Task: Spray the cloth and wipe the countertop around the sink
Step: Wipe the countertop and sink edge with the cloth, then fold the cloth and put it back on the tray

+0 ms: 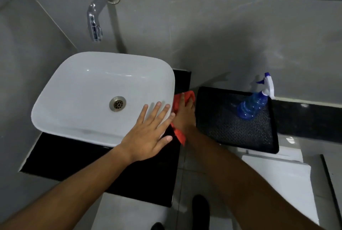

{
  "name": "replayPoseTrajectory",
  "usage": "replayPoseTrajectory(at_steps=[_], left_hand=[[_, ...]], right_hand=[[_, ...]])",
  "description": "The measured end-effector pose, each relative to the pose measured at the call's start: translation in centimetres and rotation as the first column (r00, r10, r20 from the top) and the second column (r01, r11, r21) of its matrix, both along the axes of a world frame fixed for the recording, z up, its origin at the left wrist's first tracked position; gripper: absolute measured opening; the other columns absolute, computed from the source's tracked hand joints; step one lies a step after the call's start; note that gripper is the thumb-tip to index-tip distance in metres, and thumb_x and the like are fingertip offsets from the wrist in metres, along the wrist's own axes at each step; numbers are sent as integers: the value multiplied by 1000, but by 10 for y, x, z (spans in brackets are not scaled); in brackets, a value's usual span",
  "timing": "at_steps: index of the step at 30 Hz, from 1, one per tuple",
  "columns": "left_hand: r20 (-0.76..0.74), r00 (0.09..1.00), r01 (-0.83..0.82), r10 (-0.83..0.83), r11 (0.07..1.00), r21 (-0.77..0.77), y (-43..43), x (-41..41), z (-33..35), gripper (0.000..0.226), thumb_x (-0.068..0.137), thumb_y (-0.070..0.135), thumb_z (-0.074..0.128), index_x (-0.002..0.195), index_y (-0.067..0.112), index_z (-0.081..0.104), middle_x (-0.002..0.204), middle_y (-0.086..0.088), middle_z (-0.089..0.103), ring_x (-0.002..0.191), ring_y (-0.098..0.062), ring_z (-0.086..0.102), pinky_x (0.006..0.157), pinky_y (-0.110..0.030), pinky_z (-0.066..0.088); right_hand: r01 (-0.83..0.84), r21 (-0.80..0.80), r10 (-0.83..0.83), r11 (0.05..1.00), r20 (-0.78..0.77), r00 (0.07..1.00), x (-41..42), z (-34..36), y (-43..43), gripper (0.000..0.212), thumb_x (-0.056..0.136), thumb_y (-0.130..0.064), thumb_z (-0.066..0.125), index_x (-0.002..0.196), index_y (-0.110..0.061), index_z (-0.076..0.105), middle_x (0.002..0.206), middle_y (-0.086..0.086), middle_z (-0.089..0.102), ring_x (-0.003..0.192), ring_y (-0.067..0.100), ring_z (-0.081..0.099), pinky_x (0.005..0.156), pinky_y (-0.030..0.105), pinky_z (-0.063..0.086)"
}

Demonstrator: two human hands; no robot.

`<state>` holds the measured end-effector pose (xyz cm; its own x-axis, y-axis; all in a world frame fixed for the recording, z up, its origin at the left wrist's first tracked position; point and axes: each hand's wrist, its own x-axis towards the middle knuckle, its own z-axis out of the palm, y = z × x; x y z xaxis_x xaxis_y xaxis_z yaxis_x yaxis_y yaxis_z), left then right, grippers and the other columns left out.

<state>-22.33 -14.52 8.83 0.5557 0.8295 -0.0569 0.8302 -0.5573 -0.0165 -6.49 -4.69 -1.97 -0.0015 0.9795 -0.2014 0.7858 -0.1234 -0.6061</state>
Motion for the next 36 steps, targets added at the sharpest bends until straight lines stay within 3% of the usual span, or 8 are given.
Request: replayPoseTrajectory(at_steps=[8,15,19,23,28,33,36], left_hand=[[17,1000,-15,15,1000,-11,5,1,-4,77,100,62,30,159,19,7,168,-7,-1,155,-30,-3,120,-61,10],[-10,999,-31,31,999,-10,6,2,-5,76,100,62,29,159,21,5,168,-7,-2,155,-30,-4,120,-62,10],[-7,1000,-28,28,1000,0,6,1,-7,75,100,61,28,159,21,4,168,-6,-3,155,-29,-5,120,-60,6],[-6,1000,-28,28,1000,-4,6,1,-5,74,101,61,25,159,21,2,168,-6,-5,155,-28,-7,122,-60,3],[-10,999,-31,31,999,-21,3,3,-2,75,100,64,15,159,21,0,168,-6,-7,154,-25,-13,123,-58,-1],[-22,999,-41,40,998,-46,1,4,4,76,99,64,9,159,19,1,168,-6,-8,154,-24,-15,123,-58,-2],[62,997,-39,39,999,-3,0,9,14,72,101,58,16,158,15,15,168,-7,7,155,-24,-1,125,-52,7]], right_hand=[[-57,54,48,997,151,987,8,5,97,75,100,-47,42,157,-8,13,158,37,12,140,57,24,115,56,27],[-96,42,87,994,192,978,9,9,110,68,102,-43,39,156,-10,15,157,39,9,138,59,24,114,59,28],[-104,62,87,993,236,968,5,11,83,60,105,-35,36,156,-9,17,156,39,15,136,58,31,111,56,34],[-111,31,104,993,181,978,4,7,29,60,103,-32,38,155,-12,17,156,33,18,136,51,32,109,55,40],[-207,-21,207,978,198,958,8,2,-40,63,104,-29,38,157,-11,10,161,25,13,146,44,22,119,49,28],[-291,146,300,945,-40,953,44,7,-109,48,104,-27,44,150,-13,38,158,20,29,142,36,36,116,45,35],[-220,249,248,943,-89,965,66,17,-126,55,102,-21,51,153,-7,33,159,24,27,140,40,37,118,45,33]])
